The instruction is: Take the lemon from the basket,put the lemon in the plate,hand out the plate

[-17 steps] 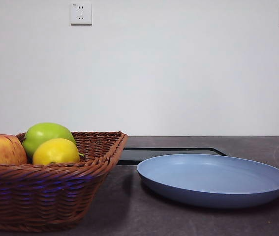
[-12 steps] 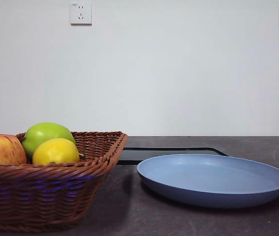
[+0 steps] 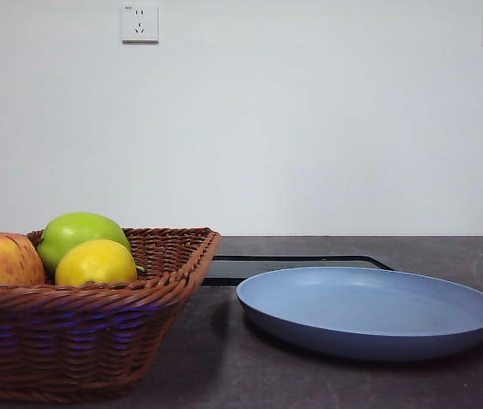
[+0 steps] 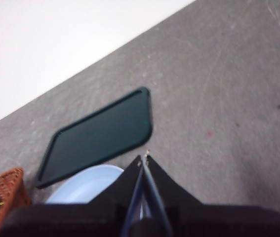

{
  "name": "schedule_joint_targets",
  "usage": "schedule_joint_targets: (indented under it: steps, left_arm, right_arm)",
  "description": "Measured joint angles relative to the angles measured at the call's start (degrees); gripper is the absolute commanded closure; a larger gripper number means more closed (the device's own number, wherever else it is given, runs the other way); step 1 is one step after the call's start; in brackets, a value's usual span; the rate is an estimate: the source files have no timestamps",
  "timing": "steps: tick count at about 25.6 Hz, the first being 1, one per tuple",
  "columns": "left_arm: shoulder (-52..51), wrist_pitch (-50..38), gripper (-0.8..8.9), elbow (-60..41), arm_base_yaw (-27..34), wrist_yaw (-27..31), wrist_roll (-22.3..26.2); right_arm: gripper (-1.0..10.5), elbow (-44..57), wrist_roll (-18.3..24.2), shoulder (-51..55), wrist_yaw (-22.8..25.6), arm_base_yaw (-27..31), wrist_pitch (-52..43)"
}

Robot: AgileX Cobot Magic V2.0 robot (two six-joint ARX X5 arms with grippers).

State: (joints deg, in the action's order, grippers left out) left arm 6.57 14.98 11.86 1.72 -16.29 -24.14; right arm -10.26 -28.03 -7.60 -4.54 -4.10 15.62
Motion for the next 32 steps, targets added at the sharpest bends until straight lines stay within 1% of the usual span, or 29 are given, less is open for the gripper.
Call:
schedule_joint_targets:
  steps: [3,6,10,12,15,19,21,22,24,25,27,29,30,32]
  left_arm:
    - [3.8,0.04,8.06,3.74,0.0,-0.85,0.02]
    - [8.07,0.85,8.06,7.61,0.0,-2.43,0.07]
    - [15.43,4.07,8.06,12.66,0.0,-5.81,1.31]
    - [19.1,6.43,8.06,15.06,0.0,-7.74,2.86]
    - [24.98,10.36,8.06,18.97,-0.02,-10.12,5.99]
    - [34.51,16.57,8.06,26.14,-2.25,-10.88,11.54]
    - [38.66,20.28,8.06,29.73,-4.17,-10.86,14.03]
    - [40.52,21.51,8.07,31.36,-5.35,-10.86,14.86]
    - [42.38,21.77,8.07,32.79,-7.61,-10.86,15.61]
    - [42.69,21.73,8.06,32.83,-8.52,-10.86,15.74]
    - [42.84,21.73,8.04,32.83,-10.16,-10.86,16.0]
    - [42.84,21.27,7.95,32.83,-10.93,-10.88,16.06]
    - [42.84,21.27,7.54,32.83,-10.93,-10.86,16.06]
    - [42.84,21.27,6.39,32.83,-10.93,-10.86,16.04]
  right_arm:
    - [9.4,-4.13,1.16,-4.33,0.0,0.0,0.85]
    - [9.4,-8.7,3.19,-9.64,0.0,0.0,2.86]
    - [9.4,-15.43,7.02,-17.59,0.0,0.0,7.04]
    - [9.4,-18.95,9.09,-21.57,-0.02,0.0,9.64]
    - [9.4,-24.5,12.48,-28.06,-1.55,0.0,14.56]
    - [9.4,-33.35,18.78,-39.76,-3.13,0.0,23.21]
    - [9.4,-35.6,21.27,-45.05,-6.49,0.02,25.51]
    - [9.3,-35.71,22.05,-47.47,-9.53,0.02,25.55]
    - [8.6,-35.71,22.82,-51.63,-13.55,-0.02,26.03]
    - [8.2,-35.71,22.93,-53.53,-14.4,-0.07,25.9]
    - [7.4,-35.71,22.84,-57.81,-14.73,-0.74,25.09]
    - [7.1,-35.71,22.67,-62.07,-14.8,-0.98,23.89]
    - [7.1,-35.71,22.58,-64.22,-14.82,-1.31,22.99]
    - [7.1,-35.71,22.4,-68.04,-14.82,-2.51,21.4]
